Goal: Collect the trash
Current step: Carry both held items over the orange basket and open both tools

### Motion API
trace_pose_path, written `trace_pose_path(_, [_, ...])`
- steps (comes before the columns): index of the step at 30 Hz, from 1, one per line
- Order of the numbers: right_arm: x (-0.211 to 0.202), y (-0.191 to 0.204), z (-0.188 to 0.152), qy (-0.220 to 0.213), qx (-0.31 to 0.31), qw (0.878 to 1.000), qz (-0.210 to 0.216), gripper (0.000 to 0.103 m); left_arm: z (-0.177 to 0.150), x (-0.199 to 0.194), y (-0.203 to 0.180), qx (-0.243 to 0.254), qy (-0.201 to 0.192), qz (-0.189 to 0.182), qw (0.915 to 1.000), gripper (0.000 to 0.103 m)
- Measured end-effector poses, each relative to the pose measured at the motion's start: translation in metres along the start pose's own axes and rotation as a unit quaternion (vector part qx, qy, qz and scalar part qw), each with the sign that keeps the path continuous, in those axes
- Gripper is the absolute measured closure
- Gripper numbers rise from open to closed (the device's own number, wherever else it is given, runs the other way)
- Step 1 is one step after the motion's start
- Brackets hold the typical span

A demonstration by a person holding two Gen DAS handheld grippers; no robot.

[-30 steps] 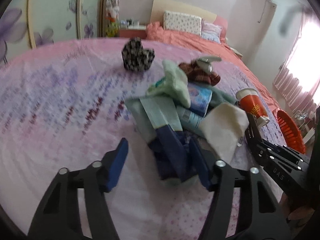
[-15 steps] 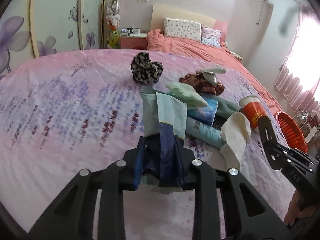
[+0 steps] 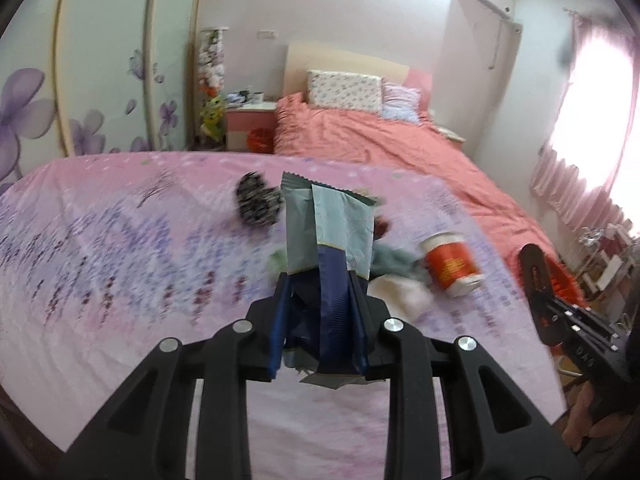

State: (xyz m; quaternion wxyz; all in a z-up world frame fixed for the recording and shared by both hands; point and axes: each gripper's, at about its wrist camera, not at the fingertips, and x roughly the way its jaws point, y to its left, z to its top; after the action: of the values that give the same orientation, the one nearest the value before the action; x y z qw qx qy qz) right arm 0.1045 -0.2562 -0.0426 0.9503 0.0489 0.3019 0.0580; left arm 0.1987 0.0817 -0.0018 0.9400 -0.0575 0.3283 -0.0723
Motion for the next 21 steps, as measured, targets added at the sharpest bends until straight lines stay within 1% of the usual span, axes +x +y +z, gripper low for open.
trace_pose_path(5, [-0.018, -0.038, 0.006, -0.023, 0.026, 0.999, -0.039, 0.091, 0.013, -0.003, -0.05, 0.019, -0.009, -0.043, 0.9988, 0.075])
trace_pose_path(10, [-0.028, -0.084, 0.009, -0.038, 0.061, 0.994, -0.081, 0.091, 0.022, 0.008, -0.109, 0.045, -0.004, -0.098, 0.9941, 0.075])
trace_pose_path(13, [-0.03, -0.116, 0.007, -0.042, 0.091, 0.99, -0.1, 0.091, 0.026, 0.021, -0.152, 0.069, 0.001, -0.136, 0.9883, 0.075])
trace_pose_path(15, [-0.03, -0.136, 0.005, -0.043, 0.112, 0.987, -0.104, 0.091, 0.026, 0.029, -0.174, 0.08, 0.009, -0.156, 0.9844, 0.075])
trace_pose_path(16, [-0.029, -0.146, 0.004, -0.042, 0.122, 0.986, -0.104, 0.091, 0.025, 0.037, -0.193, 0.091, 0.017, -0.173, 0.9806, 0.075])
trace_pose_path(17, [-0.028, -0.155, 0.003, -0.041, 0.129, 0.985, -0.106, 0.091, 0.023, 0.042, -0.203, 0.097, 0.021, -0.18, 0.9786, 0.075])
trace_pose_path(21, [-0.021, -0.176, 0.004, -0.04, 0.139, 0.983, -0.115, 0.091, 0.016, 0.07, -0.259, 0.125, 0.047, -0.217, 0.9669, 0.075])
